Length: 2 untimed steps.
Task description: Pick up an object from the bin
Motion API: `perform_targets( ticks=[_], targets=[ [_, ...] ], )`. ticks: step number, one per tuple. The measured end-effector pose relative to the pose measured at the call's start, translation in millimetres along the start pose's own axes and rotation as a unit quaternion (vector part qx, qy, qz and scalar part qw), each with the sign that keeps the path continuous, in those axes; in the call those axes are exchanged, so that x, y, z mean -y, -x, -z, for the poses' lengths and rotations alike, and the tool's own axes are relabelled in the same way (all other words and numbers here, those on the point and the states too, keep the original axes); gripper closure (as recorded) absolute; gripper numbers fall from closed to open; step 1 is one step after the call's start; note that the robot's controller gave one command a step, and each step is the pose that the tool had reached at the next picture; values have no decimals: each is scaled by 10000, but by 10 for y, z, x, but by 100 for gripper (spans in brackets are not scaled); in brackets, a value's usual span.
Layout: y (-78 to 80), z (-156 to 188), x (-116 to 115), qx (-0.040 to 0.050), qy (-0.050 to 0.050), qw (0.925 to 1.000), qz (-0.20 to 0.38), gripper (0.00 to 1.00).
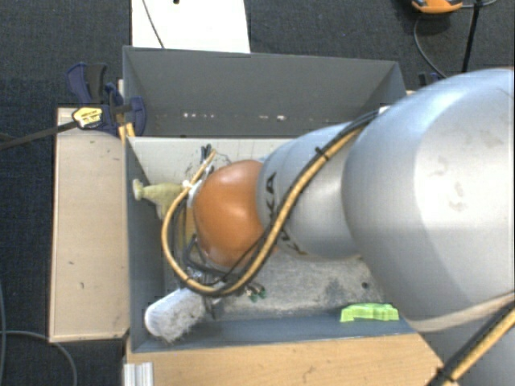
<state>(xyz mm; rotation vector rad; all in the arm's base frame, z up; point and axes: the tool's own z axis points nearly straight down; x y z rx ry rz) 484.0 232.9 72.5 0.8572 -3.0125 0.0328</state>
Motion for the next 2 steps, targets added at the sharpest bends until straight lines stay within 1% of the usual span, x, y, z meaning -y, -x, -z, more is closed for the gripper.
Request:
perform_targets(
  ticks=[2],
  targets=[
    [-14, 171, -14, 30, 61, 10000, -7, 100]
  ],
)
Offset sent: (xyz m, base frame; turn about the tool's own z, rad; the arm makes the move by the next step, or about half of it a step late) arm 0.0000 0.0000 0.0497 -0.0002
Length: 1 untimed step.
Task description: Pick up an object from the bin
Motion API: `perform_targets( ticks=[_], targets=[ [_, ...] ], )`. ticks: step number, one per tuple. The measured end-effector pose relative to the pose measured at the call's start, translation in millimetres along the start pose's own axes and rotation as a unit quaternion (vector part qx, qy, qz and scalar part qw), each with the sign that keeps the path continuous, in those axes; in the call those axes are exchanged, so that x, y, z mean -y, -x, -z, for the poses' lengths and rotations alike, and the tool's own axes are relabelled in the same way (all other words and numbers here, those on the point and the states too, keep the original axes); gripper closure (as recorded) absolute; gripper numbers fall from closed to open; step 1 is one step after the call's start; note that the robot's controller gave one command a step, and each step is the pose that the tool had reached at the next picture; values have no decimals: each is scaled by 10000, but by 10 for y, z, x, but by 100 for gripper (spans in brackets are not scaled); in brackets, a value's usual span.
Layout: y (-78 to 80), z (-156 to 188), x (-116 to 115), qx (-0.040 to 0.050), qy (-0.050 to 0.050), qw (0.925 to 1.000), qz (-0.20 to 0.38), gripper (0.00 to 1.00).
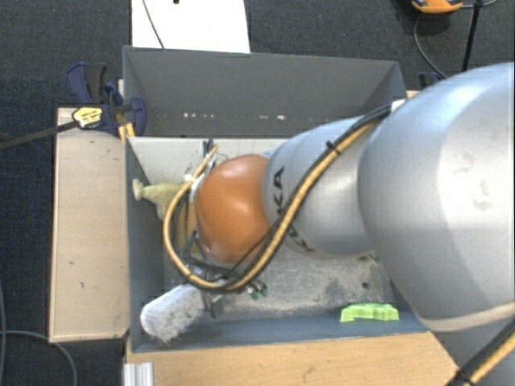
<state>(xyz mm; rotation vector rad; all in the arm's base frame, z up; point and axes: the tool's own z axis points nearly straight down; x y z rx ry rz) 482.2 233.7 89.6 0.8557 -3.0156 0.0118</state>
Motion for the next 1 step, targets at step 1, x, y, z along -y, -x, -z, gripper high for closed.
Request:
perform_targets(
  ticks=[1],
  targets=[
    [-10, 163, -2, -11, 11, 10000, 1, 100]
  ],
)
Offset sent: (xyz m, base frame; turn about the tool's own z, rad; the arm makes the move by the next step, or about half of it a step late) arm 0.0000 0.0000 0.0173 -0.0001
